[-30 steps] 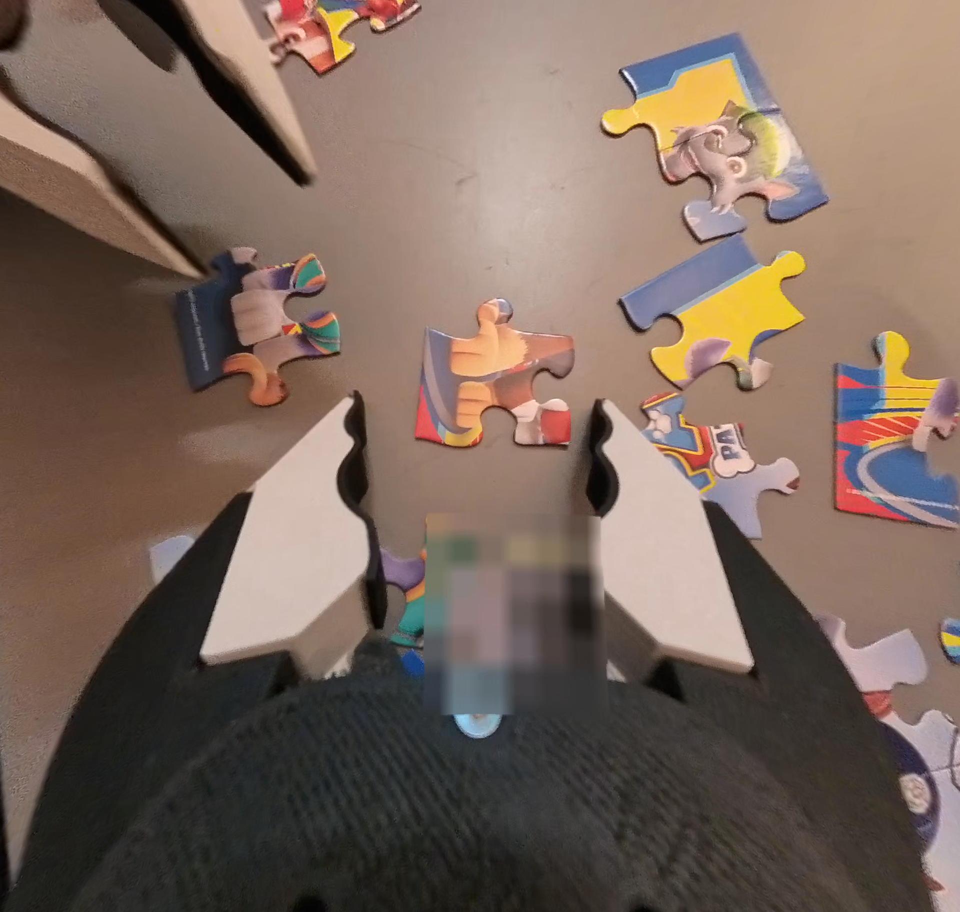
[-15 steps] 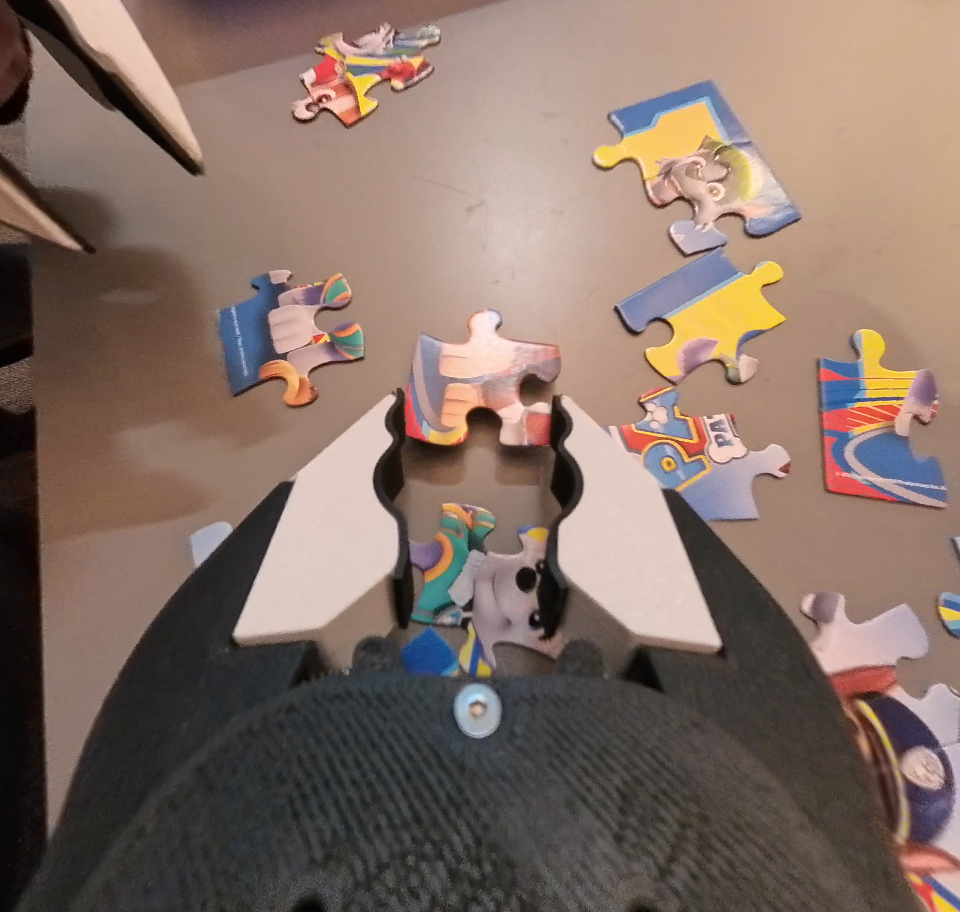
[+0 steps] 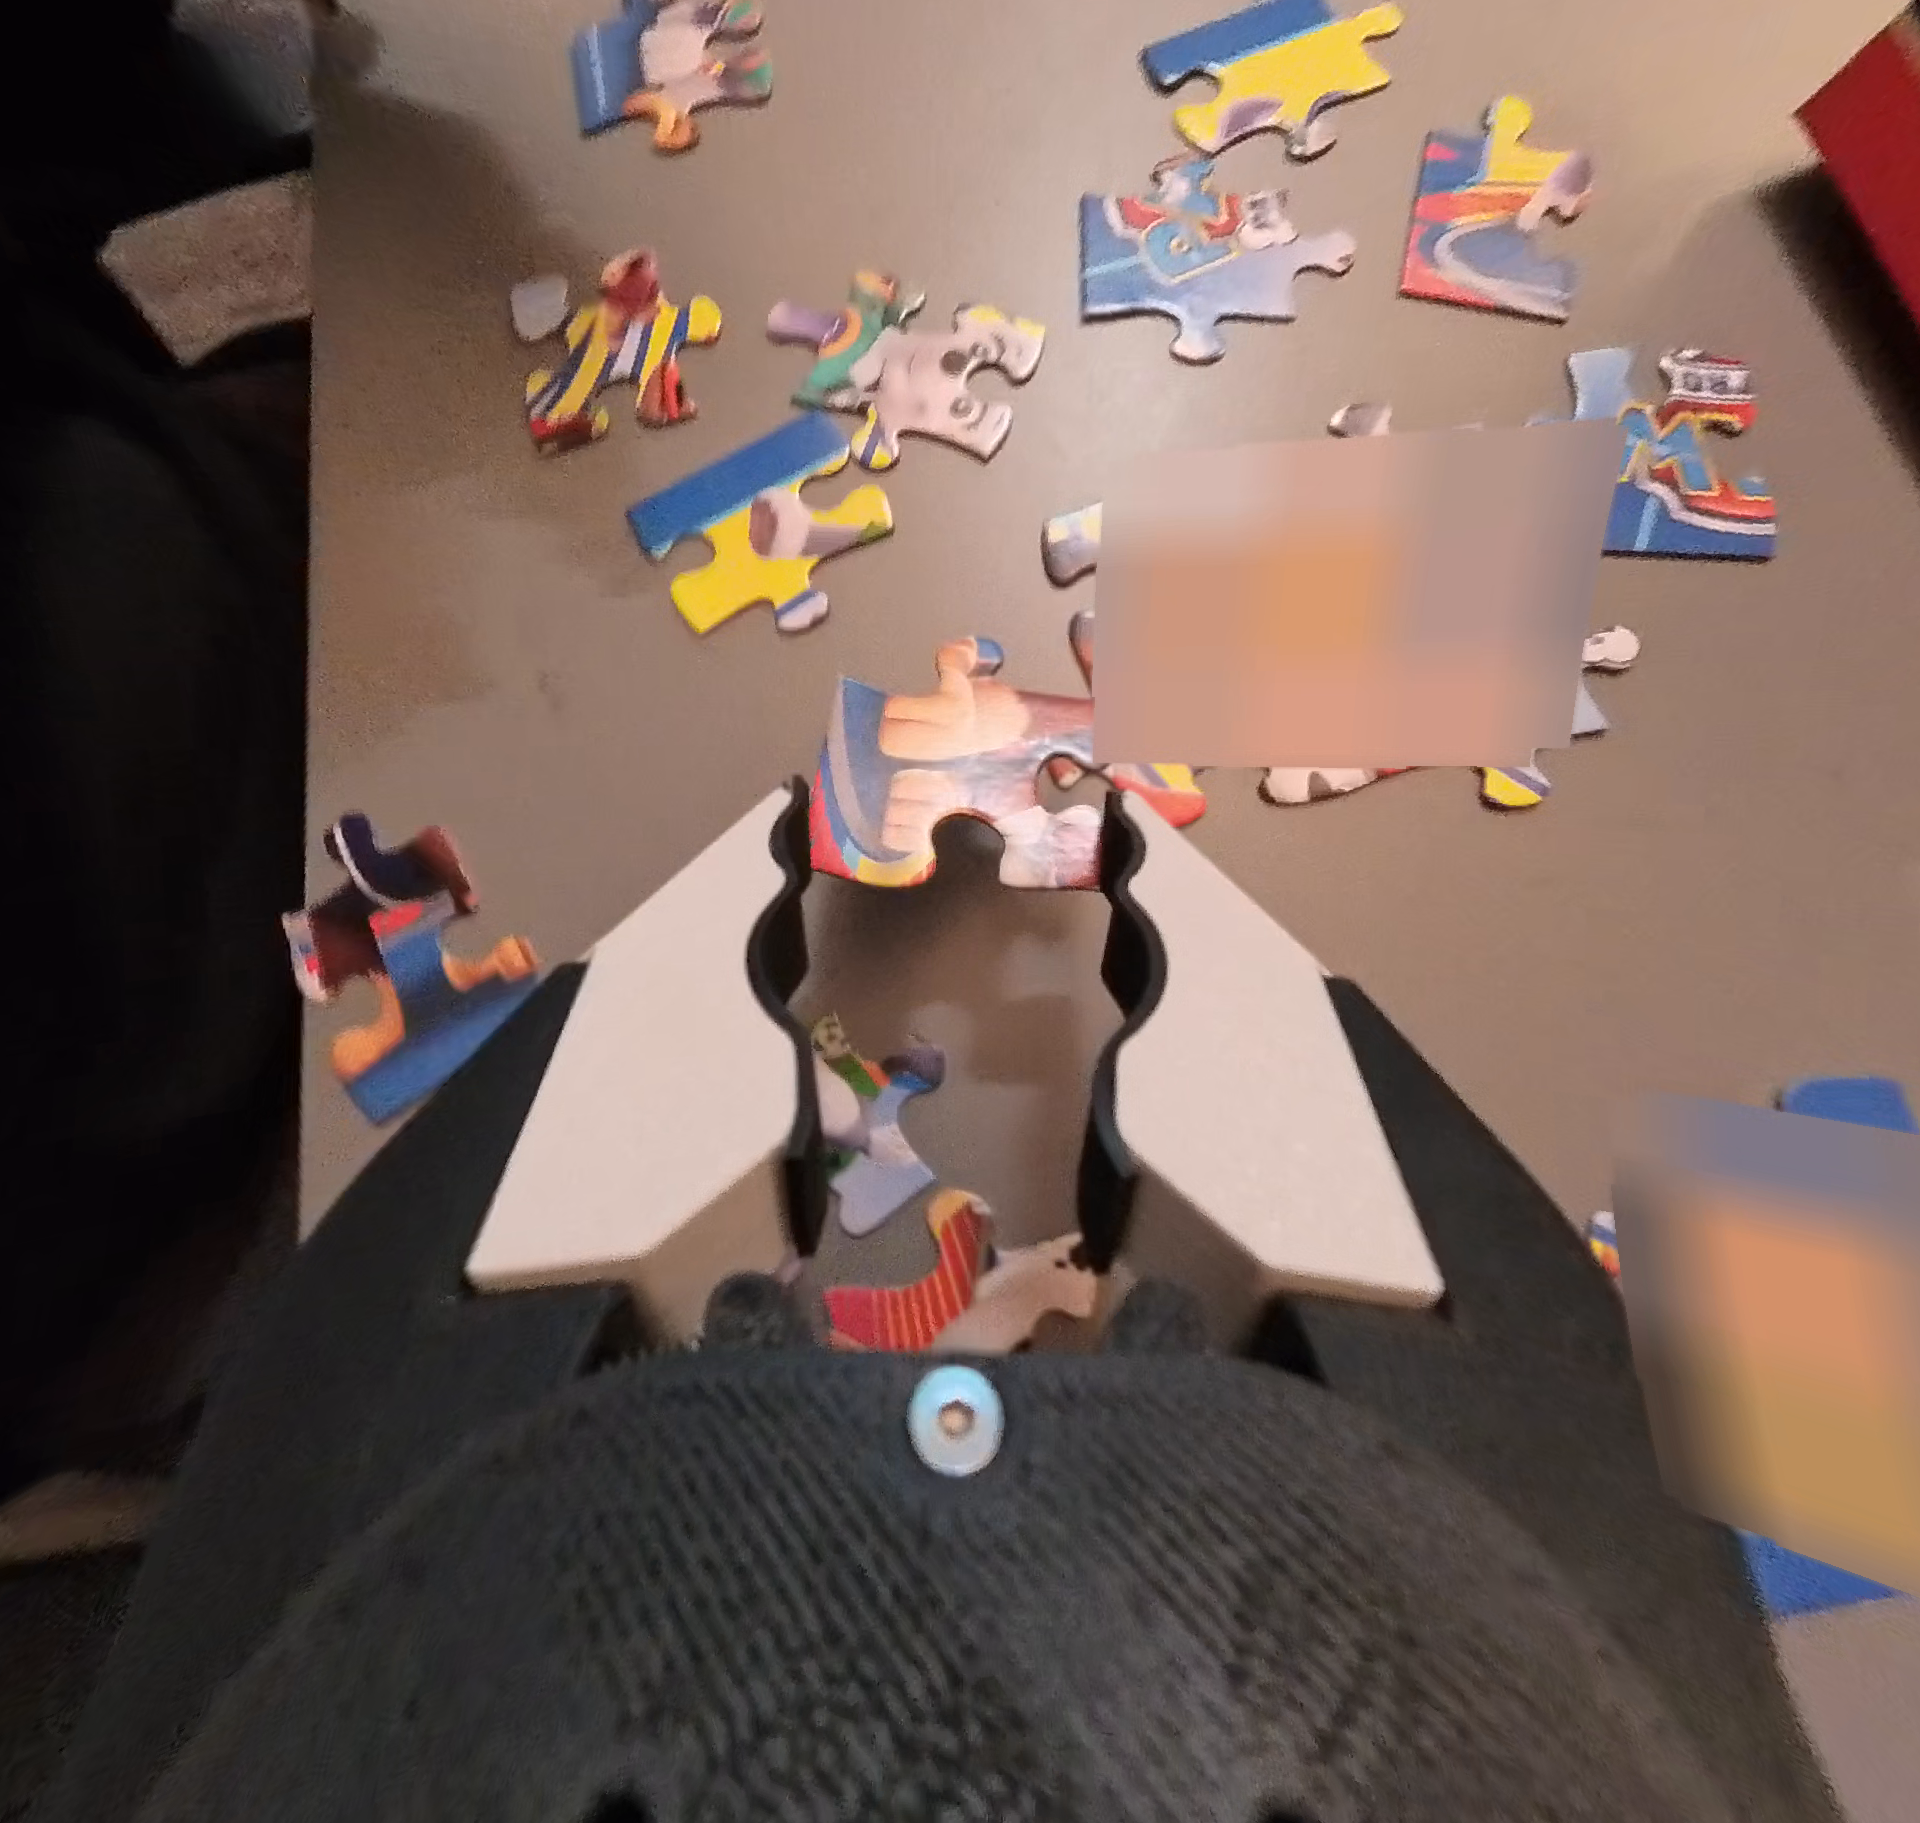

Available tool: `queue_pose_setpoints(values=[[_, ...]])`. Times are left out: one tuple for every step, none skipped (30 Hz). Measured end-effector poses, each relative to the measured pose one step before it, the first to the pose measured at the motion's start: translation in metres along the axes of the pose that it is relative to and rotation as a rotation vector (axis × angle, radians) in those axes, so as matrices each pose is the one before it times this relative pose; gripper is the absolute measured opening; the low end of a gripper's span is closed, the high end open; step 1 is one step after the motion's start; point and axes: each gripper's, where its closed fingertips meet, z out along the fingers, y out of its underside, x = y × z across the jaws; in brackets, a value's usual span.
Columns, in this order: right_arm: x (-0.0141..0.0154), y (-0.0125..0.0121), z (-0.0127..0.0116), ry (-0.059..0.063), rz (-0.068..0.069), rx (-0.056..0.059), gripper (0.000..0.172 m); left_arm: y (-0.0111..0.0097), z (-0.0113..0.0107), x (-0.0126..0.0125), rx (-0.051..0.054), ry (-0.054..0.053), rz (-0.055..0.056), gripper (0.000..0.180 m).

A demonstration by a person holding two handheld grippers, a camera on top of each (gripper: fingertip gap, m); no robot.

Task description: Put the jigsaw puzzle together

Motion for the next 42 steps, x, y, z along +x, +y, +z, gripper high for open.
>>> queue_pose_setpoints(values=[[-0.00128,0.00455,0.00202,-0.0324,-0.0181,-0.0115,0.055,-0.00343,0.01347,-0.00356,-0.0264,-0.0136,0.0215,0.039],[-0.00160,0.00408,0.00316,-0.0308,-0.0163,-0.0168,0.055,-0.00264,0.01371,-0.00439,-0.0295,-0.0153,0.0230,0.039],[-0.00080,0.00392,0.00369,-0.0222,-0.0243,-0.0219,0.055,-0.00244,0.01334,-0.00396,-0.0274,-0.0090,0.0179,0.039],[0.00044,0.00400,0.00356,-0.0107,-0.0326,-0.0234,0.055,-0.00280,0.01239,-0.00375,-0.0241,-0.0043,0.0067,0.039],[0.00093,0.00318,0.00311,-0.0071,-0.0340,-0.0179,0.055,-0.00314,0.01140,-0.00381,-0.0186,-0.0014,0.0023,0.040],[0.00045,0.00211,0.00253,-0.0127,-0.0273,-0.0080,0.055,-0.00288,0.01036,-0.00471,-0.0155,-0.0048,0.0023,0.040],[0.00030,0.00052,0.00181,-0.0168,-0.0174,0.0038,0.055,-0.00218,0.00927,-0.00574,-0.0160,-0.0095,-0.0002,0.040],[0.00038,-0.00071,0.00143,-0.0183,-0.0110,0.0129,0.055,-0.00119,0.00835,-0.00591,-0.0182,-0.0102,-0.0012,0.041],[0.00094,-0.00102,0.00097,-0.0149,-0.0084,0.0158,0.055,-0.00074,0.00748,-0.00583,-0.0178,-0.0110,0.0006,0.041],[0.00176,-0.00067,0.00072,-0.0067,-0.0086,0.0122,0.055,-0.00053,0.00676,-0.00521,-0.0158,-0.0100,0.0024,0.041],[0.00321,0.00013,0.00037,0.0044,-0.0104,0.0058,0.056,0.00008,0.00616,-0.00430,-0.0151,-0.0061,0.0020,0.041],[0.00351,0.00051,0.00021,0.0088,-0.0120,0.0030,0.056,0.00066,0.00557,-0.00408,-0.0165,-0.0049,-0.0008,0.042],[0.00241,0.00007,0.00005,0.0048,-0.0097,0.0062,0.056,0.00112,0.00498,-0.00371,-0.0171,-0.0044,-0.0028,0.042],[0.00117,-0.00085,0.00005,-0.0013,-0.0039,0.0114,0.056,0.00105,0.00429,-0.00269,-0.0145,0.0010,-0.0028,0.043],[-0.00041,-0.00136,0.00031,-0.0091,0.0013,0.0146,0.056,0.00085,0.00353,-0.00218,-0.0107,0.0031,-0.0039,0.043],[-0.00171,-0.00138,0.00045,-0.0123,0.0037,0.0126,0.058,0.00049,0.00298,-0.00168,-0.0072,0.0048,-0.0067,0.043],[-0.00169,-0.00075,0.00032,-0.0075,0.0008,0.0063,0.059,0.00088,0.00252,-0.00100,-0.0081,0.0092,-0.0099,0.043],[-0.00158,-0.00026,-0.00012,-0.0016,-0.0048,0.0021,0.060,0.00093,0.00199,-0.00058,-0.0082,0.0111,-0.0095,0.043],[-0.00136,-0.00082,-0.00084,0.0016,-0.0067,0.0041,0.060,0.00063,0.00141,-0.00050,-0.0032,0.0095,-0.0077,0.043],[-0.00109,-0.00170,-0.00141,0.0016,-0.0025,0.0097,0.058,-0.00006,0.00092,-0.00108,0.0019,0.0043,-0.0066,0.043],[-0.00043,-0.00255,-0.00189,0.0030,0.0019,0.0152,0.055,-0.00027,0.00058,-0.00157,0.0041,-0.0004,-0.0060,0.043],[0.00036,-0.00283,-0.00206,0.0063,0.0021,0.0165,0.053,-0.00015,0.00035,-0.00163,0.0029,-0.0009,-0.0075,0.043],[0.00052,-0.00230,-0.00197,0.0058,0.0017,0.0135,0.051,0.00011,0.00041,-0.00122,0.0015,-0.0001,-0.0077,0.043],[0.00026,-0.00119,-0.00131,0.0033,0.0039,0.0024,0.049,0.00047,0.00044,-0.00115,0.0004,-0.0030,-0.0064,0.043],[-0.00007,0.00060,-0.00043,0.0024,0.0034,-0.0126,0.049,0.00072,0.00050,-0.00112,0.0020,-0.0057,-0.0053,0.042],[-0.00030,0.00158,0.00073,0.0028,-0.0016,-0.0177,0.047,0.00171,0.00093,-0.00004,-0.0034,0.0013,0.0006,0.042],[-0.00079,0.00141,0.00185,0.0009,-0.0042,-0.0115,0.046,0.00024,0.00024,-0.00053,0.0039,-0.0014,0.0003,0.041],[-0.00154,0.00171,0.00297,-0.0049,0.0001,-0.0098,0.045,-0.00006,-0.00018,-0.00031,0.0024,0.0022,-0.0068,0.040],[-0.00146,0.00283,0.00344,-0.0070,0.0038,-0.0168,0.044,-0.00028,-0.00011,0.00005,0.0036,0.0055,-0.0081,0.040],[-0.00039,0.00309,0.00335,0.0004,0.0006,-0.0201,0.045,0.00012,-0.00025,-0.00004,0.0027,0.0047,-0.0049,0.040],[0.00021,0.00101,0.00193,0.0067,-0.0070,-0.0073,0.044,0.00011,-0.00024,-0.00002,0.0038,0.0041,-0.0025,0.039],[-0.00051,-0.00131,0.00023,0.0030,-0.0092,0.0054,0.041,0.00018,-0.00036,-0.00002,0.0029,0.0033,-0.0024,0.039],[-0.00013,0.00056,0.00080,0.0008,-0.0012,-0.0053,0.040,0.00021,-0.00028,-0.00002,0.0020,0.0026,-0.0021,0.038],[-0.00014,-0.00069,0.00051,0.0002,-0.0009,0.0046,0.039,0.00013,-0.00011,-0.00014,0.0020,0.0008,-0.0007,0.038],[-0.00043,-0.00017,0.00044,-0.0030,-0.0002,0.0022,0.038,0.00002,-0.00004,-0.00002,0.0017,0.0003,0.0000,0.038],[0.00016,-0.00004,0.00009,-0.0004,-0.0014,0.0012,0.038,0.00003,-0.00004,0.00001,0.0004,-0.0001,0.0009,0.038],[0.00016,0.00002,-0.00008,-0.0002,-0.0024,0.0009,0.037,0.00002,0.00009,0.00005,0.0000,-0.0008,0.0019,0.038],[0.00012,-0.00018,0.00010,-0.0012,-0.0013,0.0011,0.037,-0.00001,0.00003,-0.00016,0.0003,-0.0012,0.0013,0.038],[-0.00028,-0.00031,0.00030,-0.0035,-0.0018,0.0022,0.036,0.00002,-0.00003,-0.00007,0.0005,-0.0008,0.0006,0.038],[-0.00112,-0.00054,0.00043,-0.0074,-0.0035,0.0035,0.036,0.00006,0.00009,-0.00008,0.0002,-0.0007,0.0008,0.037],[-0.00165,-0.00064,0.00068,-0.0091,-0.0055,0.0035,0.034,0.00006,-0.00005,0.00004,0.0002,-0.0001,0.0005,0.037],[-0.00089,-0.00056,0.00073,-0.0040,-0.0063,0.0020,0.033,-0.00011,0.00004,-0.00004,0.0006,0.0002,-0.0005,0.037]])
